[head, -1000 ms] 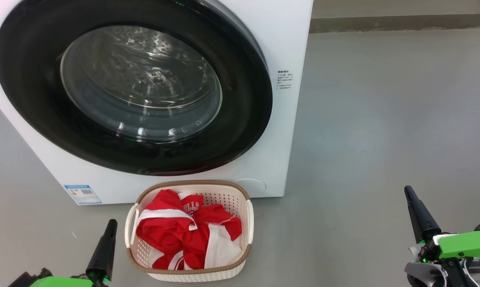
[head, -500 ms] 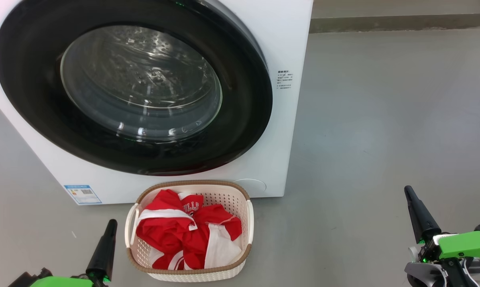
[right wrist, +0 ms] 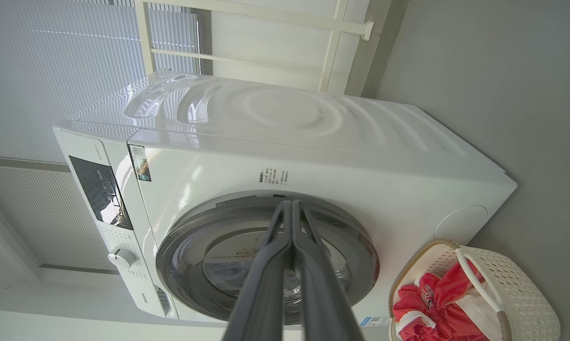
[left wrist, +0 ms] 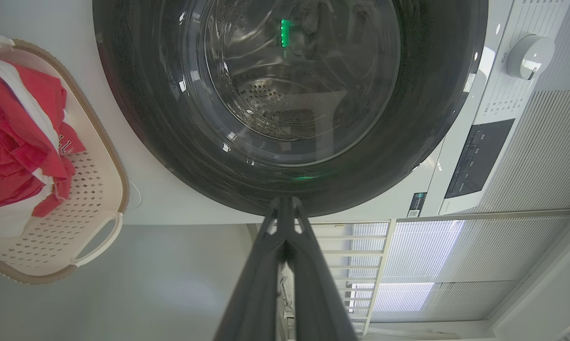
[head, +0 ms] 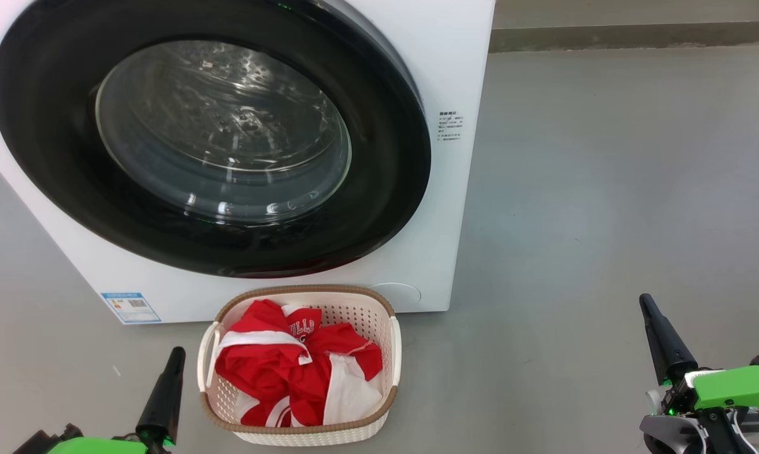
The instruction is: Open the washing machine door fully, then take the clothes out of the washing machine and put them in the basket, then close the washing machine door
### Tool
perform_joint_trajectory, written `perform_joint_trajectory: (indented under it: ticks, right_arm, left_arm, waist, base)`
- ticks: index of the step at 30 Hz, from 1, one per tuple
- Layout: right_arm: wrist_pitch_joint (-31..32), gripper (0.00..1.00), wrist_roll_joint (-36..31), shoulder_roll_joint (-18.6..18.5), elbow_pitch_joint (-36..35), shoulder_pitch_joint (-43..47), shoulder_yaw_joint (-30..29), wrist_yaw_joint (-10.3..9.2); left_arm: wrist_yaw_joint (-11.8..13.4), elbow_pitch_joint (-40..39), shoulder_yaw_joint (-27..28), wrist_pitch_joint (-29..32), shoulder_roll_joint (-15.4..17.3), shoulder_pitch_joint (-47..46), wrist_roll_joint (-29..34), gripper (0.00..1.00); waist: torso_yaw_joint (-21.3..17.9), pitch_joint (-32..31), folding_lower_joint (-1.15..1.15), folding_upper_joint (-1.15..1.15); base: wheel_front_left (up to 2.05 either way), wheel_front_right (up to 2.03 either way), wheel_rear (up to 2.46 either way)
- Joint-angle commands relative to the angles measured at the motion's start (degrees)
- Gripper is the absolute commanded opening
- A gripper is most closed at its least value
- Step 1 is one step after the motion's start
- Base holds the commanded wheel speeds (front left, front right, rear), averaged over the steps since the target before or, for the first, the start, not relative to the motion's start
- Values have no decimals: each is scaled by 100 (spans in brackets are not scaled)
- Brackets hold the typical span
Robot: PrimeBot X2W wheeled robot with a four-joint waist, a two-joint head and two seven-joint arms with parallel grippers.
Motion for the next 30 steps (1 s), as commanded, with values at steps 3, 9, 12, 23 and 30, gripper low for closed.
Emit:
perform_joint_trajectory:
  ticks: [3,9,12,23,30]
  right_arm:
    - [38,0,35,-49,-172,-245,92,-2]
    - [37,0,36,-49,-172,-245,93,-2]
    - [37,0,36,-49,-172,-245,93,-2]
    - [36,0,37,-49,-172,-245,94,-2]
    - [36,0,37,-49,-172,-245,94,-2]
  left_arm:
    - [-40,-142,206,17,53,-225,-41,0]
    - [-40,-142,206,17,53,-225,-41,0]
    - [-40,-142,206,17,53,-225,-41,0]
    - [-40,-142,206,17,53,-225,-41,0]
    - [-40,-142,206,17,53,-225,-41,0]
  waist:
    - [0,0,0,0]
    - [0,0,0,0]
    - [0,0,0,0]
    - [0,0,0,0]
    - [0,0,0,0]
  base:
    - [0,0,0]
    - [0,0,0]
    - [0,0,0]
    - [0,0,0]
    - [0,0,0]
